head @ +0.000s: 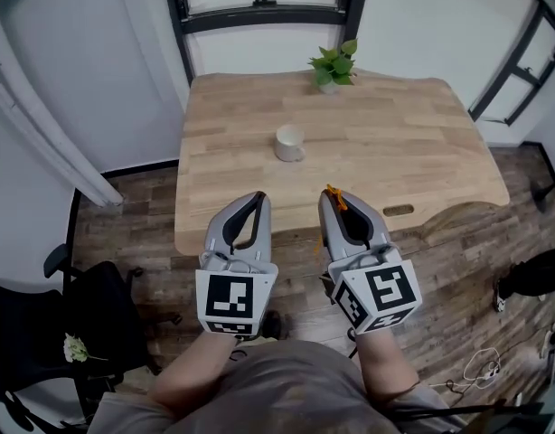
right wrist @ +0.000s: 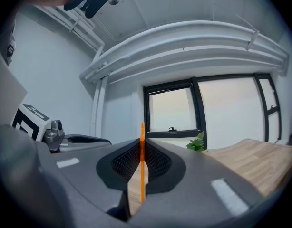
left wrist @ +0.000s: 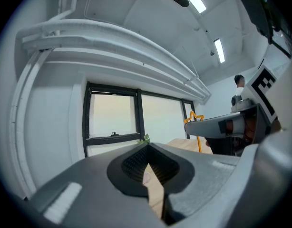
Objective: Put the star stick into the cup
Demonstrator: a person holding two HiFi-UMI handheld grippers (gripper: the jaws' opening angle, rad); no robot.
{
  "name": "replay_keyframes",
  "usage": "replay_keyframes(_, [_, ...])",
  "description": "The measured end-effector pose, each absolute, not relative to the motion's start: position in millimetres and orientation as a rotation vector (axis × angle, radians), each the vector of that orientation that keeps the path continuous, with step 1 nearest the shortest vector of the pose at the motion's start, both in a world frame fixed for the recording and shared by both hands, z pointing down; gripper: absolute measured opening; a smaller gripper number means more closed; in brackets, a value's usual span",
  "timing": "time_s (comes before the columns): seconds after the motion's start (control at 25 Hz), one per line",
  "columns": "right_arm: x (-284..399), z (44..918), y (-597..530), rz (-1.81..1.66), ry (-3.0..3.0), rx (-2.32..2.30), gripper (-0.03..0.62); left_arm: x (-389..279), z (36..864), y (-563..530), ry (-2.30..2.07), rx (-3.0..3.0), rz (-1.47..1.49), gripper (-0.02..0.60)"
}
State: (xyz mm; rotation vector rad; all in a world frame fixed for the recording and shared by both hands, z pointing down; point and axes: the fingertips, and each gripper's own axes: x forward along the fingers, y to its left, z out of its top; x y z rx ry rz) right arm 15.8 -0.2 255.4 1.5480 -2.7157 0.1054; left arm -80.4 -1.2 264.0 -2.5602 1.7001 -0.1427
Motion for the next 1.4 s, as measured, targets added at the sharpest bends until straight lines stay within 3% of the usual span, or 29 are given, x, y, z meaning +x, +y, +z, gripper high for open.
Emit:
replay_keyframes(0.76, [45,255,-94,0.182,-2.754,1.62,0.043,-63,288,-96,1.692,-2.605,-0.205,0.0])
replay_keyframes(1.4, [55,262,-224,0.289,-2.91,1.385,0.043,-50,287,-204,1.878,-2.451,-0.291,0.0])
